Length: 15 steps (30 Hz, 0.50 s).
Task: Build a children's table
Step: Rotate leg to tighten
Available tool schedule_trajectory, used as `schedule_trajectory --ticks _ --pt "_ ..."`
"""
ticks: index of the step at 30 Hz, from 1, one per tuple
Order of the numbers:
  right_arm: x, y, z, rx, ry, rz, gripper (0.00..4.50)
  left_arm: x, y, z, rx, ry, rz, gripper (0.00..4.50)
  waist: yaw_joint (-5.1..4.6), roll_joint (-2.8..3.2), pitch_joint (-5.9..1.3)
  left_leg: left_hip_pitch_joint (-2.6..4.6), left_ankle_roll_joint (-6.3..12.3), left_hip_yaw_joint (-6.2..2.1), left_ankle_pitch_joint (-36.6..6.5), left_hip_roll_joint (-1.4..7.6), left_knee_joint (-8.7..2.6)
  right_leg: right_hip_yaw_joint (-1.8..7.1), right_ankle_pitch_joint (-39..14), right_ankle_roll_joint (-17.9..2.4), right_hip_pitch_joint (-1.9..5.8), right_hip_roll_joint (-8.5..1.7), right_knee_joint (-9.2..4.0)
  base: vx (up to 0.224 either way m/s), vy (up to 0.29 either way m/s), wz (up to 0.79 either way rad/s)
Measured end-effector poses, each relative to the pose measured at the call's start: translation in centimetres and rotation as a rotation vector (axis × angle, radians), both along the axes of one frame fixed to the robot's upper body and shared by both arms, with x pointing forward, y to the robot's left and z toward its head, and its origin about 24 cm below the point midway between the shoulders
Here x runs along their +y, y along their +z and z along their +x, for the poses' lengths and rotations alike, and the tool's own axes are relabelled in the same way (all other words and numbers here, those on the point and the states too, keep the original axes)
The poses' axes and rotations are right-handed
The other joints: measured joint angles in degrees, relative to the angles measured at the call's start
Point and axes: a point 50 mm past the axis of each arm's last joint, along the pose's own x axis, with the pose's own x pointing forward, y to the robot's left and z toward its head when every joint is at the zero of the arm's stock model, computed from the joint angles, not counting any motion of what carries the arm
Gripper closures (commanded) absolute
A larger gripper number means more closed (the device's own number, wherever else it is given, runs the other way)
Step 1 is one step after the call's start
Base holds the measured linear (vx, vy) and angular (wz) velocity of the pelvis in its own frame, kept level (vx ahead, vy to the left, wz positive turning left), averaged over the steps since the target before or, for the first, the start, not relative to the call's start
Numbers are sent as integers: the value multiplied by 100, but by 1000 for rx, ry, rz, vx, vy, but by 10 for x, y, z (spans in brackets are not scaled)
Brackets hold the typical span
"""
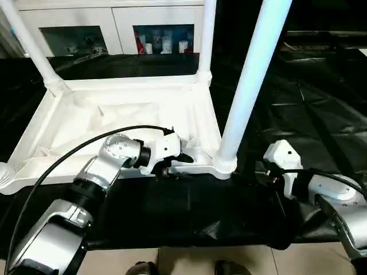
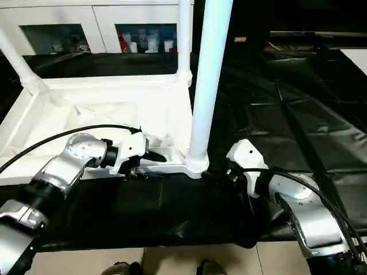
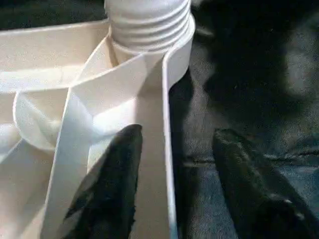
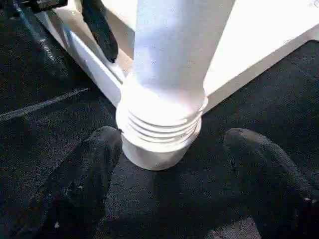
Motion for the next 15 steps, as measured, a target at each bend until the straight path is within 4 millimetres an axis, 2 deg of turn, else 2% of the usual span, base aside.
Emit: schedule_trajectory --ticks 1,2,5,8,11,14,15 --pt "0 0 0 1 2 -3 77 1 -1 1 8 6 3 209 0 0 0 0 0 0 0 0 0 -1 0 0 0 0 0 0 0 0" --pt "-1 0 0 2 2 -4 77 2 -2 1 12 10 5 242 -1 0 0 0 0 0 0 0 -1 -1 0 0 0 0 0 0 0 0" --pt "0 0 0 4 8 -4 77 3 -2 4 19 18 5 248 1 0 0 0 0 0 0 0 0 -1 0 0 0 0 0 0 0 0" --pt "0 1 -1 5 15 -8 77 4 -2 7 16 24 18 289 0 0 0 1 0 0 0 0 2 0 0 0 1 0 0 0 0 0" --pt "1 0 -1 9 23 -9 77 4 -2 8 10 24 23 293 0 1 -1 1 0 0 0 0 1 0 0 0 1 0 -1 0 0 0" --pt "0 1 -1 9 23 -11 77 3 -2 9 9 24 22 335 2 5 -3 1 0 0 0 0 0 0 0 0 1 0 -2 0 0 0" --pt "0 1 -1 9 23 -14 77 3 -2 9 11 24 21 336 3 10 -3 1 0 0 0 0 0 0 0 0 2 0 -2 0 0 0"
